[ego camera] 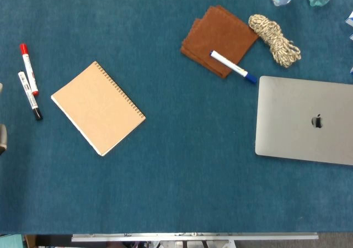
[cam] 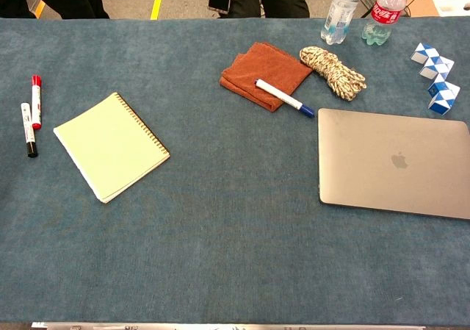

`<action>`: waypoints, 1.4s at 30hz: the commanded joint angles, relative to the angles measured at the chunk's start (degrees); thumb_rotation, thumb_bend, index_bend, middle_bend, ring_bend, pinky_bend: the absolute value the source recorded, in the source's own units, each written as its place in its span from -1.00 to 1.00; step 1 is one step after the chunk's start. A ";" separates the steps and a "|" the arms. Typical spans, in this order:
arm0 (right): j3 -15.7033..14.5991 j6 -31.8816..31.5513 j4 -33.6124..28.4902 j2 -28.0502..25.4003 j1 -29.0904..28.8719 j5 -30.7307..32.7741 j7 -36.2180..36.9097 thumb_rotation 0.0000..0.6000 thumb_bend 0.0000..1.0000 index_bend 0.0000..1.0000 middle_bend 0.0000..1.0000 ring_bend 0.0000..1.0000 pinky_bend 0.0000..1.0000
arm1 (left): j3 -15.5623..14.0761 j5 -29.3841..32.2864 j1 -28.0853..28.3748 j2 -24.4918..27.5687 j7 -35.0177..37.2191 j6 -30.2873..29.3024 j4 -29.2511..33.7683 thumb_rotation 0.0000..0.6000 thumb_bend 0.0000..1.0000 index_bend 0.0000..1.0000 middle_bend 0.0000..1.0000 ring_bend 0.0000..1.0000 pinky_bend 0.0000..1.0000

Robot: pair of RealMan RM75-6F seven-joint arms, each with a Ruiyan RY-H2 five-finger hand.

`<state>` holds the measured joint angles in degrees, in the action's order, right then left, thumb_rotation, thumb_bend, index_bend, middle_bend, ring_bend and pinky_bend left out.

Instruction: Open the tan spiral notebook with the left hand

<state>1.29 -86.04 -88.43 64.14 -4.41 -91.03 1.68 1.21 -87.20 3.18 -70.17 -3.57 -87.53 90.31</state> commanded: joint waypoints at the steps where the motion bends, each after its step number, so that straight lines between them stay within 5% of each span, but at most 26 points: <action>1: 0.05 -0.04 0.00 -0.02 0.00 0.04 0.01 1.00 -0.59 -0.72 -0.65 -0.80 -0.64 | -0.07 -0.01 0.05 0.07 -0.04 0.21 -0.01 1.00 0.09 -1.00 -1.00 -1.00 -1.00; 20: 2.06 -1.39 -1.51 -1.22 -0.47 0.83 -1.56 1.00 -0.59 -0.72 -0.65 -0.80 -0.64 | -2.00 -5.40 5.04 1.26 1.46 6.79 -3.99 1.00 -0.02 -0.92 -1.00 -1.00 -1.00; 28: 2.40 -1.16 -2.96 -2.21 -0.66 1.21 -2.85 1.00 -0.60 -0.72 -0.65 -0.80 -0.65 | -3.04 -13.21 10.74 -2.33 6.88 8.46 -13.45 1.00 -0.39 -0.72 -0.96 -1.00 -1.00; 42: 1.79 -1.53 -3.10 -2.12 0.19 1.47 -3.09 1.00 -0.60 -0.72 -0.65 -0.80 -0.64 | -6.44 -19.29 18.89 -12.31 18.23 11.96 -31.29 1.00 -0.41 -0.62 -0.87 -0.98 -1.00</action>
<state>3.08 -87.56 -91.53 62.02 -4.22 -89.55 -1.40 -4.66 -106.03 21.23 -81.58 13.86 -76.34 59.96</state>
